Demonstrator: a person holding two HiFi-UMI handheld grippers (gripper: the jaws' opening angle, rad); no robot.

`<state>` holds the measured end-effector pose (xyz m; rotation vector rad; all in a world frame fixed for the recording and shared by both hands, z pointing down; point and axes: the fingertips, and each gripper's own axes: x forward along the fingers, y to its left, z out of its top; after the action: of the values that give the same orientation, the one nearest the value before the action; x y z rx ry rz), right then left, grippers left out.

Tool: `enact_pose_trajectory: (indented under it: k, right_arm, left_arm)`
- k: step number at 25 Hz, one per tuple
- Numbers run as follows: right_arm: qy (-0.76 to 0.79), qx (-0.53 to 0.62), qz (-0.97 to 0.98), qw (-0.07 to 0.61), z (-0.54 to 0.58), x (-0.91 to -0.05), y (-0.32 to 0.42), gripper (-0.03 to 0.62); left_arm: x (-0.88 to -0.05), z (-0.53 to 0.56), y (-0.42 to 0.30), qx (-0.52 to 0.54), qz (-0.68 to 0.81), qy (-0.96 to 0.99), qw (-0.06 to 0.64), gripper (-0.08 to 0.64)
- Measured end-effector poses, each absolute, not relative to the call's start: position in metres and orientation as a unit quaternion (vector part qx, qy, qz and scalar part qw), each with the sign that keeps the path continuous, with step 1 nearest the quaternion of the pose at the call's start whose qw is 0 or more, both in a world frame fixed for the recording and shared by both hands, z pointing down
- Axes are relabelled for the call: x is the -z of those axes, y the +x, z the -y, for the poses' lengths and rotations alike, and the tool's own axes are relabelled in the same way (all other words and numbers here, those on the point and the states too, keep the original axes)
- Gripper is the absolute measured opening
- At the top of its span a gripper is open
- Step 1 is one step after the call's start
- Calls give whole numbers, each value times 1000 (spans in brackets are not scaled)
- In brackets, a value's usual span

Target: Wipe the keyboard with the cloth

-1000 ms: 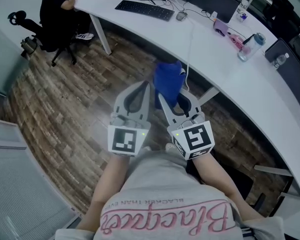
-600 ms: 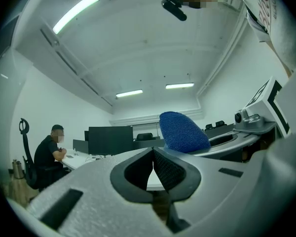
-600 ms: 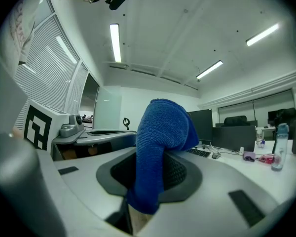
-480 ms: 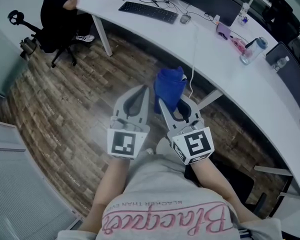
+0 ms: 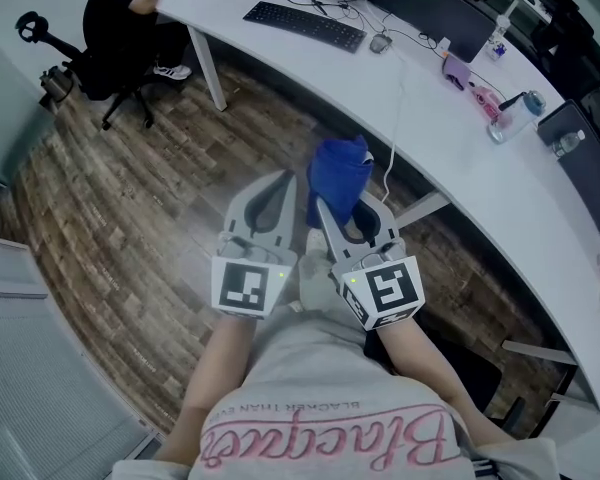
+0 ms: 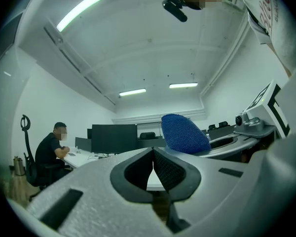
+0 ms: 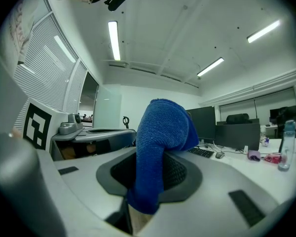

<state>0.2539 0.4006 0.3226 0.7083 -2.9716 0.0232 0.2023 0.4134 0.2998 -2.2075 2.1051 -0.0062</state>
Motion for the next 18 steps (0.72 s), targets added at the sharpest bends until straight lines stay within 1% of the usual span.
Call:
enact_pose_trajectory:
  k: [18]
  right_arm:
    - [195,-13,979,48,-252,-328,175,97]
  left_arm:
    - [-303,-267,129,10,-712,-701,38,6]
